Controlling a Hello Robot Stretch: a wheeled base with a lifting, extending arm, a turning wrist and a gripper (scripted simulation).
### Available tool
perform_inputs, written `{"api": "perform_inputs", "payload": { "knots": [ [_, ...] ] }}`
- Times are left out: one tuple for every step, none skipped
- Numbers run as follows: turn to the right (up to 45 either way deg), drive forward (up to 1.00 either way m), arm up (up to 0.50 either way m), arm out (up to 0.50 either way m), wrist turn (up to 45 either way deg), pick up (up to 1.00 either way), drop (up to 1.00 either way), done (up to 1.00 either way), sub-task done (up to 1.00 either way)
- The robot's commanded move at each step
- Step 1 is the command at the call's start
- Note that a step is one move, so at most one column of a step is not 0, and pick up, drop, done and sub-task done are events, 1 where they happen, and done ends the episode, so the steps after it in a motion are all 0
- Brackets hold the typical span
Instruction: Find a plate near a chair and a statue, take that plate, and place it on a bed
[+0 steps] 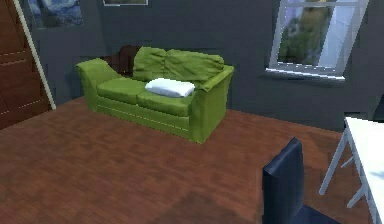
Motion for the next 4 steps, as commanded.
{"api": "perform_inputs", "payload": {
  "knots": [
    [0.0,0.00,0.00,0.00,45.0,0.00,0.00,0.00,0.00],
    [0.0,0.00,0.00,0.00,45.0,0.00,0.00,0.00,0.00],
    [0.0,0.00,0.00,0.00,45.0,0.00,0.00,0.00,0.00],
    [0.0,0.00,0.00,0.00,42.0,0.00,0.00,0.00,0.00]
  ]
}}
